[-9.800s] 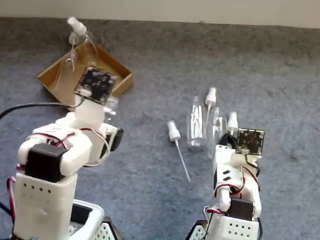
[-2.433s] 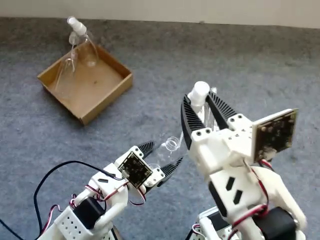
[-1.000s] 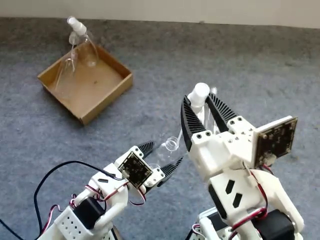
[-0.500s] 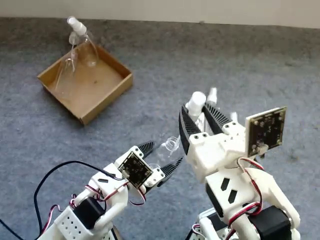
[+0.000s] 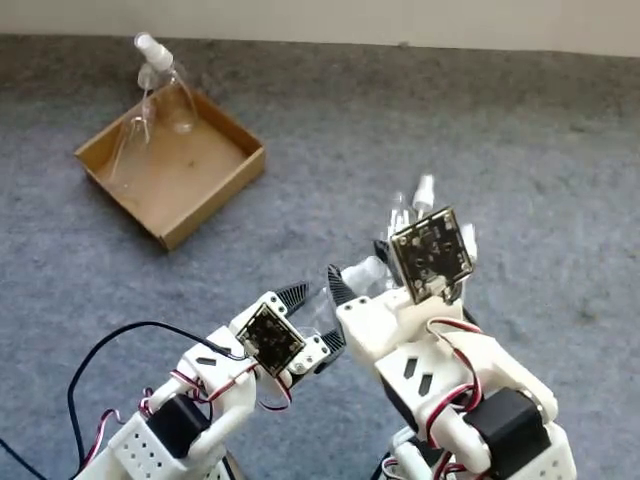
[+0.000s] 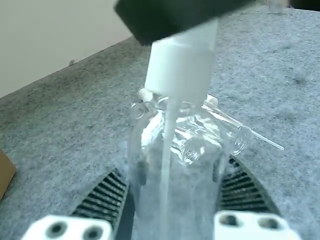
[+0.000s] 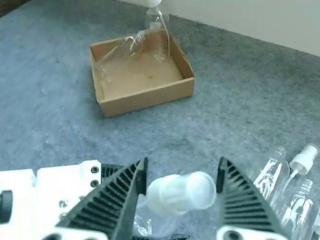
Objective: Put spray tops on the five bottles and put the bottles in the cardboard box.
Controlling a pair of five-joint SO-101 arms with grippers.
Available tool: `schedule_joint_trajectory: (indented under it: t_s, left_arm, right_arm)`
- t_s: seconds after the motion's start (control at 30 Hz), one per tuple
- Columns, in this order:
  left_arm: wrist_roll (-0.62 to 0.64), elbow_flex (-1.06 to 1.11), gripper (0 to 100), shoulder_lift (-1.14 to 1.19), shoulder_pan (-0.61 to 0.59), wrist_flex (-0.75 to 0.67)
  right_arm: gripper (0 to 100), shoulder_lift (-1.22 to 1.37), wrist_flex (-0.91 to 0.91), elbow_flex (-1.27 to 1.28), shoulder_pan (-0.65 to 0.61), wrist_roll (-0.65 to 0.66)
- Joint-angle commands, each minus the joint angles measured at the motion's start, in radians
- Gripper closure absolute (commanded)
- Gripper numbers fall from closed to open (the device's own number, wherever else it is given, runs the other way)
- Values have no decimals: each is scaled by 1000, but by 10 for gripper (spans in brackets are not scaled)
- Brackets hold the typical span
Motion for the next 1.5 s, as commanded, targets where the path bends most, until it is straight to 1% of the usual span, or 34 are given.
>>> schedule_joint_trajectory:
  t_s: [0.0, 0.13, 0.17, 0.23, 0.33, 0.43, 0.53, 0.57, 0.67, 0.77, 0.87, 0.97, 1.03, 1.1, 1.2, 1.3, 1.47]
  left_arm:
    - [2, 19, 934, -13, 8, -18]
    - [2, 19, 934, -13, 8, -18]
    - [2, 19, 934, -13, 7, -18]
    - [2, 19, 934, -13, 7, -18]
    - [2, 19, 934, -13, -19, -25]
    - [2, 19, 934, -13, -85, -25]
    - [2, 19, 934, -13, -151, -26]
    - [2, 18, 934, -13, -166, -26]
    - [2, 1, 934, -13, -202, -44]
    - [0, -12, 934, -13, -265, -132]
    - [-3, -13, 931, -13, -378, -232]
    - [-3, -54, 930, -5, -456, -307]
    - [-3, -113, 930, -2, -499, -305]
    - [-3, -159, 930, -1, -524, -304]
    - [-3, -225, 930, -1, -532, -267]
    - [-2, -292, 932, 35, -533, -209]
    - [18, -429, 933, 211, -529, -206]
  right_arm:
    - [789, -4, 30, -85, -10, 21]
    - [789, -4, 42, -168, -4, 20]
    - [789, -4, 44, -183, 15, 20]
    - [789, -4, 44, -216, 94, 20]
    - [794, -4, 44, -236, 255, 20]
    - [863, -4, 31, -232, 372, 18]
    - [945, -4, 15, -176, 414, 21]
    - [961, -4, 5, -147, 415, 21]
    - [965, -4, -30, -51, 414, 23]
    - [965, -4, -94, 65, 414, 25]
    - [968, -4, -185, 200, 414, 25]
    - [968, -4, -295, 337, 414, 25]
    - [968, -4, -404, 421, 392, 20]
    - [968, -4, -522, 498, 343, 23]
    - [968, -4, -673, 608, 255, 25]
    - [968, -4, -745, 697, 174, 25]
    - [968, -4, -878, 789, 67, 18]
